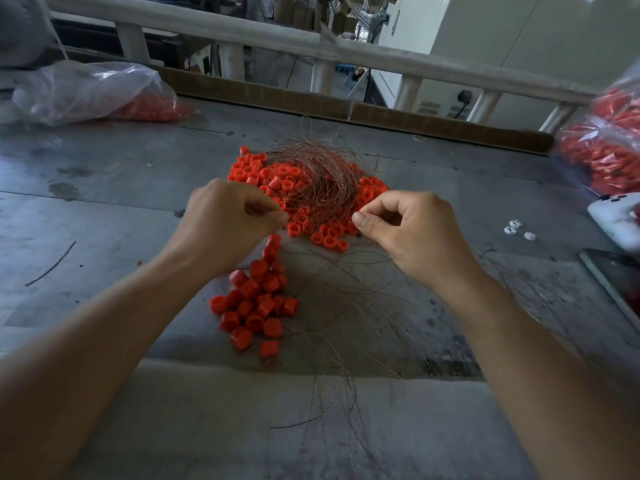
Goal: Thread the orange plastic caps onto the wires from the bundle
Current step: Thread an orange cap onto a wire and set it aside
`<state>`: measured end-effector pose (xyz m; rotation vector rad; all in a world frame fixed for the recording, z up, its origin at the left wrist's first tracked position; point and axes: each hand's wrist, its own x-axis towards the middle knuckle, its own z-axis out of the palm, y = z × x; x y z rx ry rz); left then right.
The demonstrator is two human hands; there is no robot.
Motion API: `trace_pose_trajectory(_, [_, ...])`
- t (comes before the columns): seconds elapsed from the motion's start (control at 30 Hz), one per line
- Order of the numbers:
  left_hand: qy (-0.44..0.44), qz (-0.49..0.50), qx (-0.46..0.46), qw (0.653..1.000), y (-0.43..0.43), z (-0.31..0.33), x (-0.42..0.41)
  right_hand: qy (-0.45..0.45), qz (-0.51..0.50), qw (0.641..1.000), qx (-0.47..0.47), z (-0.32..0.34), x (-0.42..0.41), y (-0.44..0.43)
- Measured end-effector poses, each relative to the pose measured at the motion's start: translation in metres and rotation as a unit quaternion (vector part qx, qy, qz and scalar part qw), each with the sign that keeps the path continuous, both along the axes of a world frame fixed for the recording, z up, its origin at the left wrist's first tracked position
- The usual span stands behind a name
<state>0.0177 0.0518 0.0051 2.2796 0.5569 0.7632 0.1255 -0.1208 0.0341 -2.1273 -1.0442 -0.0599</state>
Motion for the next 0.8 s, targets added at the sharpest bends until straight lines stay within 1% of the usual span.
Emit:
trace_pose_trajectory(0.17, [-0.034, 0.039, -0.051, 0.997, -0.007, 0.016, -0.014, 0.000, 0.002, 1.000, -0.007, -0.001, 0.000, 0.000])
trace_pose_trajectory(0.27, [-0.064, 0.072, -0.039, 0.995, -0.010, 0.021, -0.018, -0.001, 0.008, 1.000, -0.007, -0.001, -0.001, 0.000])
trace_pose_trajectory(0.4, [-0.134, 0.078, -0.047, 0.987, -0.011, 0.028, -0.022, -0.004, 0.012, 1.000, -0.011, -0.001, -0.001, 0.000])
trace_pose_trajectory(0.5, [-0.201, 0.048, -0.051, 0.977, -0.012, 0.030, -0.025, 0.002, 0.017, 1.000, -0.003, -0.001, -0.002, 0.001])
trace_pose_trajectory(0.57, [-0.206, 0.010, -0.025, 0.978, -0.017, 0.028, -0.025, 0.031, 0.042, 0.998, 0.019, 0.001, -0.004, 0.001])
trace_pose_trajectory(0.67, [-0.167, -0.064, 0.051, 0.983, -0.027, 0.022, -0.024, 0.116, 0.095, 0.987, 0.048, 0.002, -0.009, 0.003])
trace_pose_trajectory(0.73, [-0.142, -0.122, 0.082, 0.979, -0.033, 0.019, -0.023, 0.186, 0.133, 0.971, 0.068, 0.001, -0.012, 0.004])
trace_pose_trajectory(0.8, [-0.137, -0.165, 0.104, 0.971, -0.035, 0.017, -0.021, 0.255, 0.155, 0.950, 0.089, 0.000, -0.014, 0.006])
